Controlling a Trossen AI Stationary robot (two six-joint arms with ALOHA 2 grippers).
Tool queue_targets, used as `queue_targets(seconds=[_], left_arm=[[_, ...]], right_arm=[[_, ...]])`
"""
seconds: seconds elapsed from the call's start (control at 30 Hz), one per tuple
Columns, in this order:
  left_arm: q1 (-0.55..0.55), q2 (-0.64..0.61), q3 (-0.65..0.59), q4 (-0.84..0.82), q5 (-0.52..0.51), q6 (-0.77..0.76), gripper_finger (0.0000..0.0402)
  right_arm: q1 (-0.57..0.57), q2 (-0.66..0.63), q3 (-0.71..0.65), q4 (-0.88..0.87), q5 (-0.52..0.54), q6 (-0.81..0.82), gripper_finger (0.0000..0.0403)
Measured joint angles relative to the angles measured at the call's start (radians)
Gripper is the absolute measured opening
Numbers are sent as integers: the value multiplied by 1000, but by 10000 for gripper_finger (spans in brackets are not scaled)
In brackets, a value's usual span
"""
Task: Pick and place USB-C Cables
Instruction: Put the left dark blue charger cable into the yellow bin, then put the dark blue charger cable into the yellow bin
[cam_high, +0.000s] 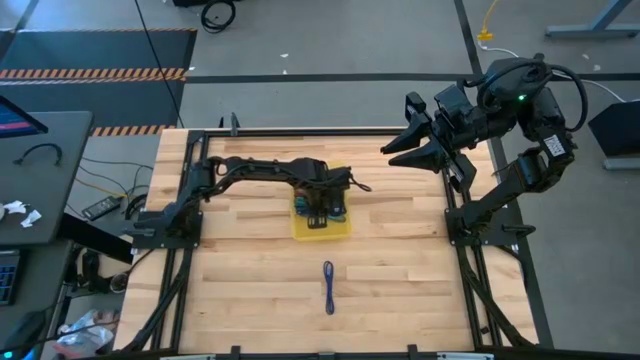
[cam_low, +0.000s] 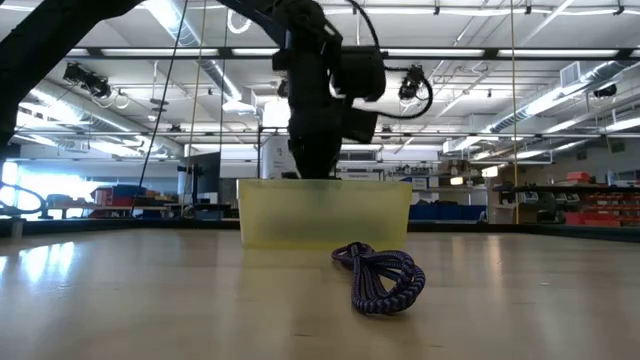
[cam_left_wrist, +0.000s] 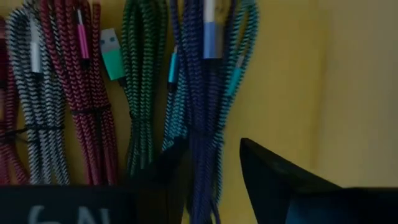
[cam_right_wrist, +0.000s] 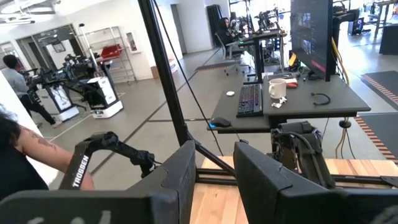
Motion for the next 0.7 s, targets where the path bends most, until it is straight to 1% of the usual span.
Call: queue_targets(seconds=[0.1, 0.23, 0.33, 0.4, 0.47, 0.53, 0.63, 0.7], left_arm=[[-13, 0, 92, -108, 0, 0, 151], [-43, -1, 270, -263, 0, 1, 149], [-79, -27, 394, -320, -4, 5, 145], [-107, -66, 456, -338, -33, 6, 143], [-138, -117, 505, -351, -92, 1, 142], [-171, -177, 533, -380, -182, -14, 142], [-216, -281, 539, -444, -325, -83, 142], [-246, -352, 539, -510, -402, -154, 142]], right_arm=[[0, 0, 0, 0, 0, 0, 115], [0, 0, 0, -1, 0, 0, 115], [0, 0, 0, -5, -1, 8, 115], [0, 0, 0, -8, -5, 17, 115], [0, 0, 0, -8, -22, 32, 115], [0, 0, 0, -9, -35, 42, 115], [0, 0, 0, -14, -51, 45, 115], [0, 0, 0, -24, -65, 45, 115]])
